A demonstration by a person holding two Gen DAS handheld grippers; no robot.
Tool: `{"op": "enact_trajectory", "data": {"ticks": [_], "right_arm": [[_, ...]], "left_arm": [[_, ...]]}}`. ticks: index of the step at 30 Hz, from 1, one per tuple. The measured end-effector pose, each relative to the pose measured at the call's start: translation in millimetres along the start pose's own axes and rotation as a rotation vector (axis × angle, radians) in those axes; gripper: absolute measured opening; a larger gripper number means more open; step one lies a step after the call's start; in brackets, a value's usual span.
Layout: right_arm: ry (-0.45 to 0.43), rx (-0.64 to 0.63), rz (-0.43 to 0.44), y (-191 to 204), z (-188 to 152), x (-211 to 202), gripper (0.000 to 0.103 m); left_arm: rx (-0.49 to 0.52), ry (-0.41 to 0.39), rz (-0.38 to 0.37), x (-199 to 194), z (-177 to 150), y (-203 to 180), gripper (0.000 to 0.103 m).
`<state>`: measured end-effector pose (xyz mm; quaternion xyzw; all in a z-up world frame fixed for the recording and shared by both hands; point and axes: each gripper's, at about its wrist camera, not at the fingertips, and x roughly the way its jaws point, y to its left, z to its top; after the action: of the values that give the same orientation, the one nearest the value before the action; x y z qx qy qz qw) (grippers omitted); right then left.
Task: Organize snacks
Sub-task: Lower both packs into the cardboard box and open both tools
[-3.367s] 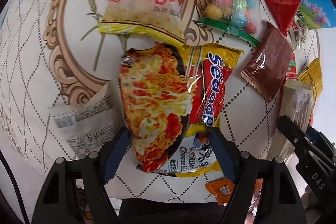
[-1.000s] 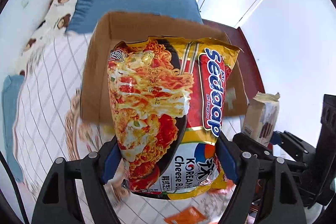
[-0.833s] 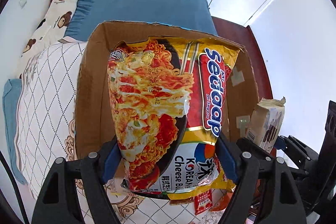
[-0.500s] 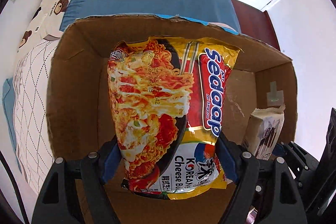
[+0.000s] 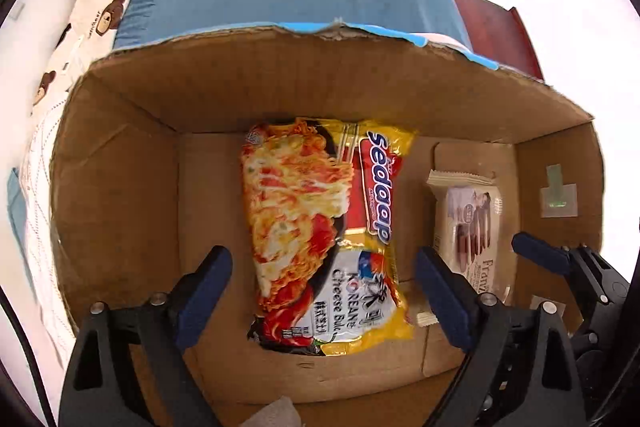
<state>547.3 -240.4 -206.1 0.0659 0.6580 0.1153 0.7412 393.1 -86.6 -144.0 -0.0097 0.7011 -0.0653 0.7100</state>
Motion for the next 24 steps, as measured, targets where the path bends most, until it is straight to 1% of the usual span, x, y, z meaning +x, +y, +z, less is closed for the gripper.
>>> {"op": "enact_trajectory", "data": {"ticks": [2,5,9,10,13,18,20,21,23,24], "right_arm": [[-0.008,0.000,-0.015,0,-3,-3,0.099],[-0.010,0.019,-0.016,0,-9,-7,0.099],[-0.026,0.047,-0.039,-8,-25,-28,0.099],[-0.033,0.050,-0.048,-10,-36,-36,0.099],[-0.060,0.049,-0.072,-9,-54,-45,0.099],[-0.117,0.067,-0.078,-7,-90,-70,0.099],[-0.143,0.068,-0.085,-6,-106,-81,0.099],[-0.156,0.067,-0.087,-5,-114,-87,0.099],[-0.184,0.062,-0.098,-3,-130,-99,0.099],[-0.197,0.062,-0.100,-3,-129,-107,0.099]], "left_arm": [[-0.013,-0.011,-0.012,-6,0,-4,0.093],[-0.029,-0.044,-0.026,-17,1,-5,0.093],[-0.026,-0.102,0.008,-33,-7,-12,0.093],[-0.028,-0.121,0.017,-37,-10,-13,0.093],[-0.027,-0.172,0.028,-46,-16,-6,0.093],[-0.019,-0.252,0.065,-65,-36,-5,0.093],[-0.016,-0.277,0.068,-75,-45,-6,0.093],[-0.013,-0.291,0.069,-75,-44,3,0.093],[-0.002,-0.323,0.076,-82,-52,6,0.093],[0.005,-0.336,0.083,-83,-53,9,0.093]]}}
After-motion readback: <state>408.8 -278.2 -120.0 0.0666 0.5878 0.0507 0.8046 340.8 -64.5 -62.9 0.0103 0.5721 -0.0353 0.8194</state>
